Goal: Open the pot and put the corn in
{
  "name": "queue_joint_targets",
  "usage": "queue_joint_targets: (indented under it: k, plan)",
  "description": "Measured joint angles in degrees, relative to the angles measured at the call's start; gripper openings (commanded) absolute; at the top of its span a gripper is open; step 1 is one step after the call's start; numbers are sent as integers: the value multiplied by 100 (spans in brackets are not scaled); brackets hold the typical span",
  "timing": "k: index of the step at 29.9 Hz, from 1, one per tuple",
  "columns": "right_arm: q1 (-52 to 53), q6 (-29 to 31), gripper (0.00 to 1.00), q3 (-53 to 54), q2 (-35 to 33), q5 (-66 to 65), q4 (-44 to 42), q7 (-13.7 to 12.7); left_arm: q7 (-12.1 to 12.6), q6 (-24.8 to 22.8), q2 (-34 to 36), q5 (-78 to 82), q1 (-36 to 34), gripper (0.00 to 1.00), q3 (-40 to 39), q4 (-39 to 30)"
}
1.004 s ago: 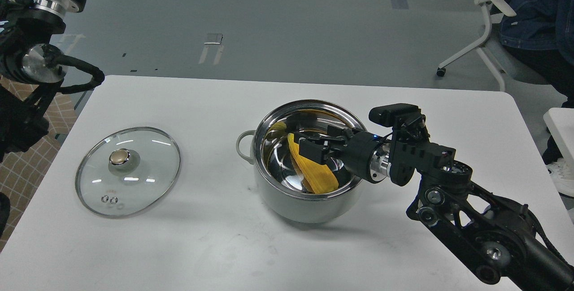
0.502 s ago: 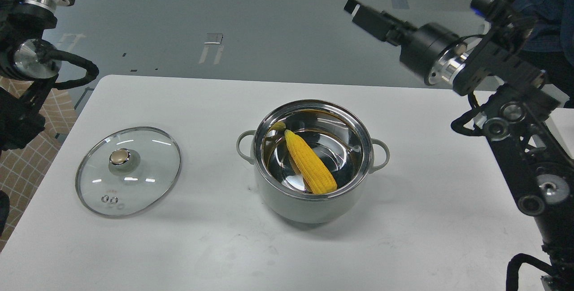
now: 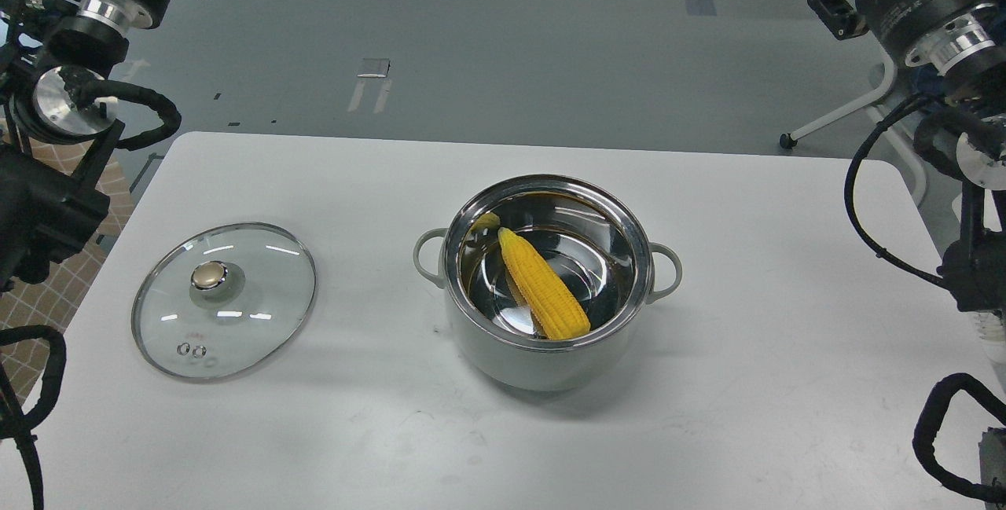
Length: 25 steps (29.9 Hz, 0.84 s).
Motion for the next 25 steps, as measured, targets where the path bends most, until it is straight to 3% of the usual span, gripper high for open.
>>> queue_joint_targets:
  k: [9,25]
  plan:
    - [-39,152,97,30,-13,2519,-966,-46,70,-498,-216,-36,157,98,-75,92]
    - [5,229,100,88,38,2772,-1239,125,22,-566,-263,-19,260,98,-35,-15]
